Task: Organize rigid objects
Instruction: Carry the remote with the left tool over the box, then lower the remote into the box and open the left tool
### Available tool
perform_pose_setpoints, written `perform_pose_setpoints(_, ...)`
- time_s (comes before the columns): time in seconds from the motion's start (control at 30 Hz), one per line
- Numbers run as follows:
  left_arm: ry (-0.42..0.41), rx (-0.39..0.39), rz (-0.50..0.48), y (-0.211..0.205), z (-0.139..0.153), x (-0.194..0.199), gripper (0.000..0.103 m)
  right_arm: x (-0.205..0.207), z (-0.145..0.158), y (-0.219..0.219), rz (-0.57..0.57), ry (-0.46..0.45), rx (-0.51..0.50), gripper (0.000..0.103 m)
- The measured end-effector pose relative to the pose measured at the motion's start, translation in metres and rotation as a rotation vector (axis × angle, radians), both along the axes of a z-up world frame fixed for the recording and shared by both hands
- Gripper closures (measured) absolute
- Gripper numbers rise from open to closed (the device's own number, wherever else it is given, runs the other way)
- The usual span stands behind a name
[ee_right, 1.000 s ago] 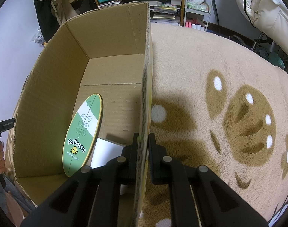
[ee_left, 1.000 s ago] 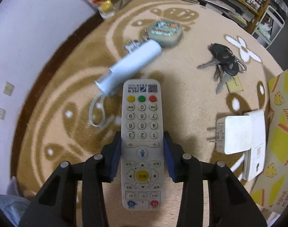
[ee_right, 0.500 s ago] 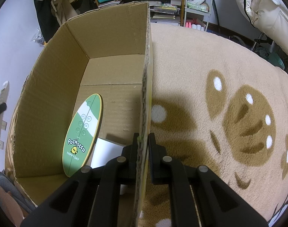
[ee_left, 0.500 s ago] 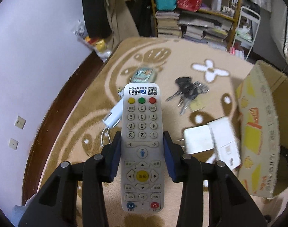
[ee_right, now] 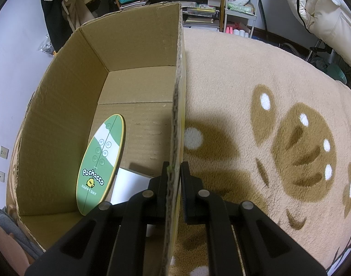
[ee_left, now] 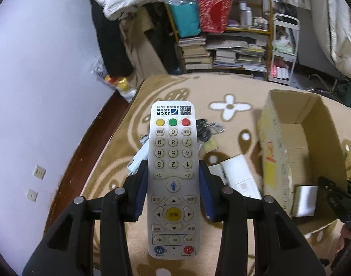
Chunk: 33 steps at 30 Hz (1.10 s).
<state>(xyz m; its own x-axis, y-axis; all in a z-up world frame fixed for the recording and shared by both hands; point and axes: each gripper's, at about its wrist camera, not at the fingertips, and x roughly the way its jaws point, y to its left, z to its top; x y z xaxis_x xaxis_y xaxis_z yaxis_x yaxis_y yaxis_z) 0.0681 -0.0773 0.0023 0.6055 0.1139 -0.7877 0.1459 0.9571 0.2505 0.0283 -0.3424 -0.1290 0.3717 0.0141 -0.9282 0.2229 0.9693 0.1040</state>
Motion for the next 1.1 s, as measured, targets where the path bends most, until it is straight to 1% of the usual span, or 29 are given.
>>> perform_pose_setpoints(0.13, 0.005, -0.024, -0.028, -0.02, 0.007, -0.004, 0.063, 0.0, 0.0, 0.0, -0.001, 0.0, 0.001, 0.094)
perform_pose_setpoints(0.5, -0.009, -0.077, -0.158, -0.089, 0.018, -0.017, 0.063, 0.0, 0.0, 0.0, -0.001, -0.001, 0.007, 0.094)
perform_pose_setpoints(0.6, 0.004, -0.097, -0.197, -0.106, 0.013, -0.017, 0.063, 0.0, 0.0, 0.0, -0.001, -0.001, 0.006, 0.094)
perform_pose_setpoints(0.7, 0.021, -0.092, -0.209, -0.12, 0.003, -0.017, 0.063, -0.001, 0.0, 0.0, -0.003, -0.003, 0.012, 0.094)
perform_pose_setpoints(0.83, 0.057, -0.102, -0.221, -0.131, -0.01, -0.017, 0.063, -0.001, 0.0, -0.001, -0.003, -0.004, 0.018, 0.094)
perform_pose_setpoints(1.0, 0.065, -0.126, -0.269, -0.141, -0.019, -0.02, 0.063, -0.001, 0.0, -0.003, -0.004, -0.004, 0.023, 0.094)
perform_pose_setpoints(1.1, 0.079, -0.119, -0.284, -0.15, -0.025, -0.022, 0.063, -0.001, 0.001, -0.003, -0.002, -0.004, 0.022, 0.094)
